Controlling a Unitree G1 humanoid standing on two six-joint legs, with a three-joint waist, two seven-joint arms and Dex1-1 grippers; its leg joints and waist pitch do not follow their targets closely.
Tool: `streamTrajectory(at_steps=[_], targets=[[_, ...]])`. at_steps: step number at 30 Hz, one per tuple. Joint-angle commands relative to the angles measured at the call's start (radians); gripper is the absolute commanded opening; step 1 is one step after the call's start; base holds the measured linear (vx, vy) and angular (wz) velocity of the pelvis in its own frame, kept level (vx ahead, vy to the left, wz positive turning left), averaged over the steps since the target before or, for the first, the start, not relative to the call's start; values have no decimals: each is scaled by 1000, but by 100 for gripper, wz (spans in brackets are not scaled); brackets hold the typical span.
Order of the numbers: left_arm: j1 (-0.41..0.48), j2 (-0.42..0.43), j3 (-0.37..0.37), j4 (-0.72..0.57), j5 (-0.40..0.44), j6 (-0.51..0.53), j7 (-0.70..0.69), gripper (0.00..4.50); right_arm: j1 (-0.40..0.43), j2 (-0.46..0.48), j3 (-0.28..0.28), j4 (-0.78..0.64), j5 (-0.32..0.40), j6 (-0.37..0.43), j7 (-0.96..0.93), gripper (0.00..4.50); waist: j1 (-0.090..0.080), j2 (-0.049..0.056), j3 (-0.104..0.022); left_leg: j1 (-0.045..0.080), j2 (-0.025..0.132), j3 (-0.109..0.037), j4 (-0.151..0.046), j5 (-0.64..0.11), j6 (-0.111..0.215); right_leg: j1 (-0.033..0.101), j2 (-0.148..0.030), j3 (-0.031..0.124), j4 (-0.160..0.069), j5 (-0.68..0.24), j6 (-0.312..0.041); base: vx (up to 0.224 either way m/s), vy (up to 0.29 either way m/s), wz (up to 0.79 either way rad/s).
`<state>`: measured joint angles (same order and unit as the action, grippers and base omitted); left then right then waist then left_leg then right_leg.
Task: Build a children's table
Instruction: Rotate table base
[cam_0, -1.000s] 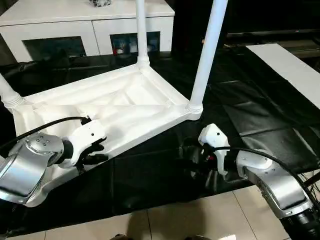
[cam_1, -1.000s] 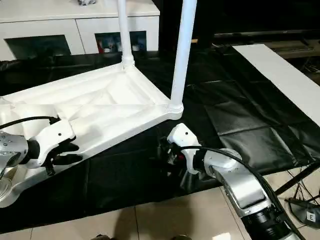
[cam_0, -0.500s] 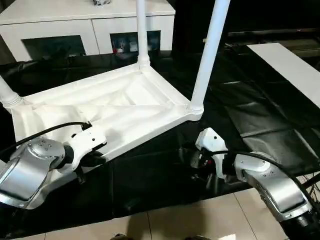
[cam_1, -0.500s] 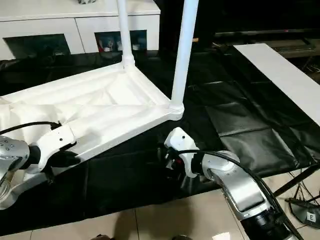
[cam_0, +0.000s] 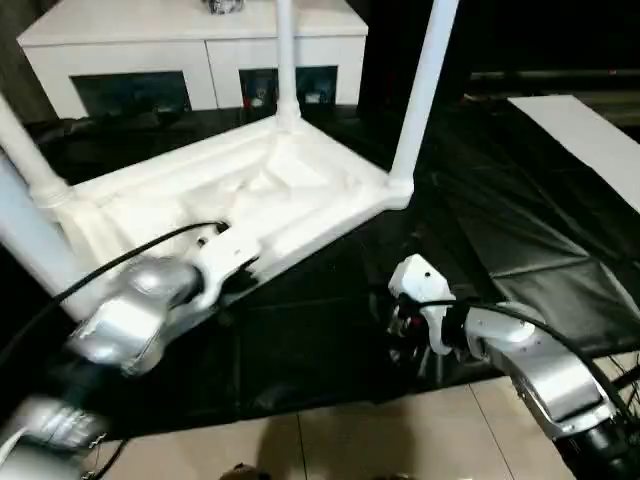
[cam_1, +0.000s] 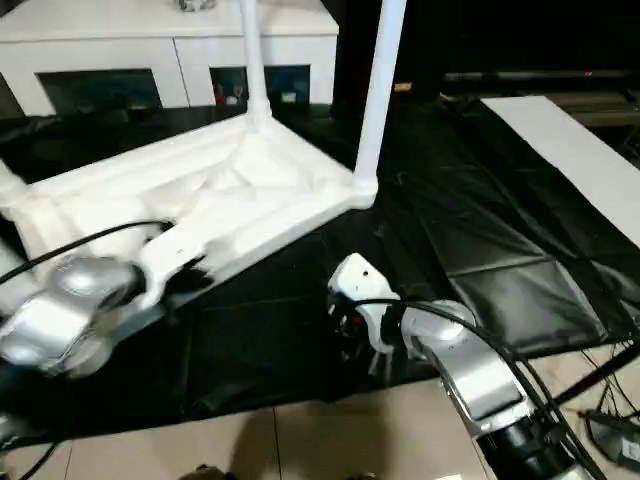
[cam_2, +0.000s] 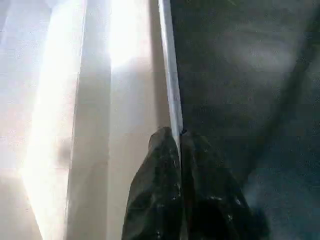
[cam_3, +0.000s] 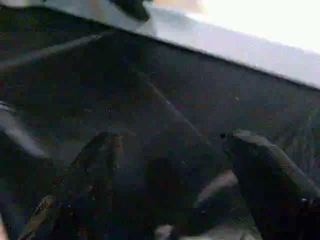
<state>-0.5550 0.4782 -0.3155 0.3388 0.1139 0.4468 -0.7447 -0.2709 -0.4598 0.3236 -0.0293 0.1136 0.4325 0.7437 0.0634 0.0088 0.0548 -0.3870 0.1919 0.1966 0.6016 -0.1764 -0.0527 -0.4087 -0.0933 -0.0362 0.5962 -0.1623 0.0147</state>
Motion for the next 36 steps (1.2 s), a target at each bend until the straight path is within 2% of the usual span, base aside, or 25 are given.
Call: streamTrajectory(at_steps=[1,2,5,7,11,12,13,15,16,18,21,22,23,24,25,26,27,28,29,30,31,32,33,34,36], targets=[[-63,-42,-5,22,0,-104,52,5,-16,4,-4,8,-11,2,-17,358,-1,-4,-67,35,22,-18,-76,-346,-29,21,-35,27,-84,-393,-133,0,0,0],[-115,-99,-16,114,14,-154,92,5,-20,11,-10,19,-17,8,-32,358,1,0,-67,31,23,-19,-78,-331,-25,23,-35,26,-84,-382,-132,0,0,0],[-187,-188,-23,248,29,-236,156,5,-23,18,-14,35,-31,8,-52,358,8,-4,-68,32,22,-17,-75,-324,-19,23,-33,25,-87,-371,-131,0,0,0],[-228,-243,-21,329,35,-281,200,5,-26,22,-15,46,-39,6,-64,358,22,-3,-76,25,24,-18,-73,-261,-9,33,-35,25,-75,-266,-153,0,0,0],[-262,-305,-8,401,40,-322,265,5,-22,28,-14,51,-44,1,-67,358,27,-2,-81,24,25,-16,-67,-218,13,38,-37,25,-65,-180,-185,0,0,0],[-264,-320,2,408,26,-327,257,5,-20,30,-14,51,-46,0,-70,358,29,0,-85,21,26,-16,-63,-178,29,41,-37,24,-57,-118,-205,0,0,0],[-263,-331,12,413,15,-332,248,5,-18,31,-14,49,-48,0,-72,358,29,-2,-86,17,27,-17,-63,-157,36,45,-38,23,-53,-91,-213,0,0,0],[-255,-344,38,407,-14,-336,226,47,-15,31,-12,48,-49,-1,-76,358,32,-3,-87,15,26,-16,-59,-115,64,48,-38,22,-45,-33,-236,0,0,0],[-245,-344,46,387,-29,-327,210,47,-16,33,-12,50,-50,-3,-79,358,33,-2,-88,16,26,-15,-58,-110,68,48,-39,22,-43,-26,-242,0,0,0],[-229,-341,58,357,-48,-325,186,75,-17,38,-12,54,-55,-8,-84,358,36,1,-89,15,31,-15,-58,-106,80,47,-40,19,-40,2,-270,0,0,0],[-167,-313,77,243,-89,-316,147,92,-25,49,-20,64,-57,-22,-94,358,31,0,-84,14,33,-15,-63,-149,75,49,-42,18,-44,-46,-266,0,0,0],[-133,-302,87,188,-103,-314,134,92,-26,52,-24,63,-56,-26,-96,358,23,0,-80,12,30,-15,-66,-174,68,48,-39,18,-49,-89,-253,0,0,0],[-95,-289,93,129,-122,-310,110,105,-26,55,-28,63,-55,-30,-98,358,22,1,-81,14,33,-17,-67,-185,62,50,-42,19,-50,-104,-249,0,0,0],[-71,-280,97,92,-136,-307,92,118,-27,57,-31,63,-55,-33,-99,358,10,1,-74,10,33,-17,-74,-228,44,49,-42,19,-57,-176,-231,0,0,0],[-12,-261,107,8,-176,-298,44,118,-27,59,-35,62,-51,-39,-102,358,8,3,-75,15,33,-16,-74,-244,36,45,-41,19,-59,-199,-223,0,0,0],[6,-255,110,-17,-189,-296,32,131,-27,60,-36,61,-50,-39,-102,358,4,4,-72,17,35,-17,-77,-278,21,41,-42,21,-64,-243,-213,0,0,0],[106,-216,130,-140,-267,-271,-37,138,-23,61,-38,56,-44,-48,-98,358,0,4,-70,19,34,-16,-78,-293,14,39,-39,21,-67,-264,-208,0,0,0],[107,-216,130,-142,-268,-271,-38,149,-23,61,-38,56,-44,-48,-98,358,-3,8,-70,19,38,-20,-82,-311,1,39,-42,21,-66,-283,-200,0,0,0],[206,-162,141,-237,-330,-259,-110,149,-19,63,-41,54,-41,-57,-95,358,-6,12,-70,23,37,-20,-83,-332,-10,34,-37,21,-66,-293,-190,0,0,0],[210,-160,142,-240,-331,-260,-112,159,-19,63,-41,54,-41,-57,-95,358,-11,11,-67,20,36,-20,-87,-345,-14,32,-33,21,-67,-297,-184,0,0,0],[255,-131,147,-271,-346,-268,-139,175,-17,65,-42,55,-38,-63,-93,358,-12,11,-67,22,35,-20,-87,-354,-17,30,-32,21,-67,-304,-180,0,0,0],[287,-112,153,-290,-357,-274,-158,183,-15,67,-44,54,-35,-65,-92,358,-11,17,-64,25,34,-19,-88,-373,-21,26,-31,22,-70,-320,-176,0,0,0],[322,-91,162,-314,-373,-269,-179,192,-13,68,-44,52,-34,-68,-92,358,-17,14,-61,27,34,-19,-90,-407,-30,23,-28,22,-74,-353,-164,0,0,0],[352,-74,169,-329,-382,-269,-195,200,-12,69,-44,53,-34,-71,-92,358,-14,17,-62,31,34,-21,-91,-421,-39,20,-29,24,-75,-364,-156,0,0,0],[420,-39,203,-342,-406,-285,-232,208,-7,72,-44,49,-32,-76,-91,358,-17,24,-58,30,33,-24,-95,-453,-51,19,-28,24,-76,-382,-147,0,0,0]])
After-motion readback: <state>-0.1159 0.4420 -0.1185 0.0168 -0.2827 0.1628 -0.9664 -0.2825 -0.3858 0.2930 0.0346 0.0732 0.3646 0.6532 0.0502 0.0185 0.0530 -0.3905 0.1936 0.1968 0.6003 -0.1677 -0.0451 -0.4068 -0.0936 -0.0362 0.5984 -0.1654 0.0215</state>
